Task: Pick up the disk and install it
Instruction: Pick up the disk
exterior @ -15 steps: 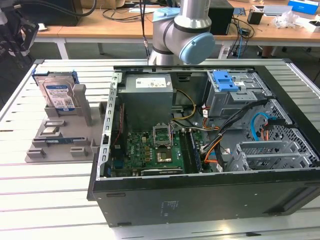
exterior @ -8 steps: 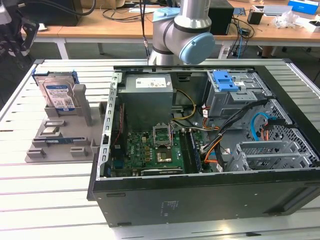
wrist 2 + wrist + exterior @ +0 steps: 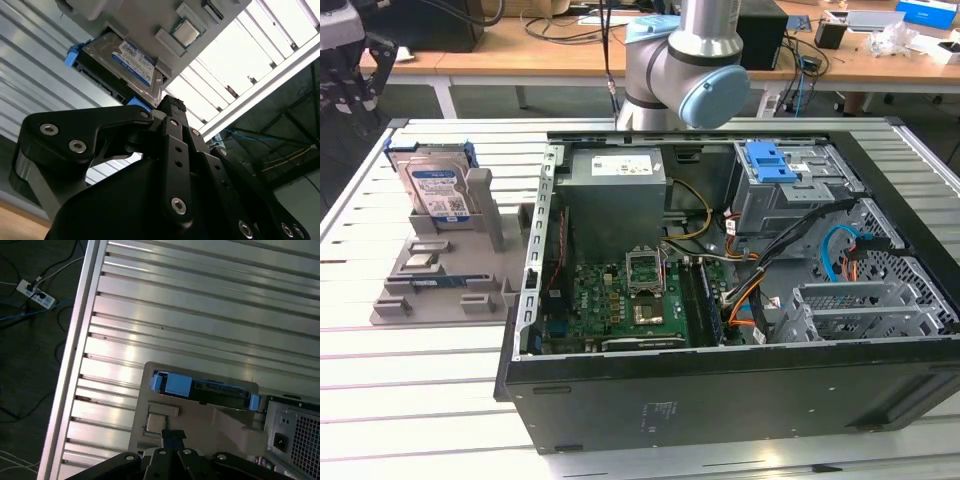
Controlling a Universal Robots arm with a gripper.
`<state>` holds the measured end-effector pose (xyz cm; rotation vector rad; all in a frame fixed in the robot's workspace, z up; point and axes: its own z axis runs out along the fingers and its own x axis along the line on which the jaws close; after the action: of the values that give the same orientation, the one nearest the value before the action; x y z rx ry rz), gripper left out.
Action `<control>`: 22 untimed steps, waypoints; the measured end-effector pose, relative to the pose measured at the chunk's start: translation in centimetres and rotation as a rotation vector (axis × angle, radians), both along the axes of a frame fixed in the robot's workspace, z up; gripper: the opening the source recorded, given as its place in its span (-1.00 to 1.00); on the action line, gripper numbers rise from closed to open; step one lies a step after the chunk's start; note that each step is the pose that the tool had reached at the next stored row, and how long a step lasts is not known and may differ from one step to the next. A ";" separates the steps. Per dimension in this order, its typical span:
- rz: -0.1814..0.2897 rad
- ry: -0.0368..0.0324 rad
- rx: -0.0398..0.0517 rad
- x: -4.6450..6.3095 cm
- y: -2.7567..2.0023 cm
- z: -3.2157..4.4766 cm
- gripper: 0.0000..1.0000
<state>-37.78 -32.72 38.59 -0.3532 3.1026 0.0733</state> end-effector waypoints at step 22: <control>0.478 0.0000 0.0000 0.0 0.00 0.00 -0.79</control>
<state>-37.78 -32.72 38.59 -1.0815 2.9416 0.0783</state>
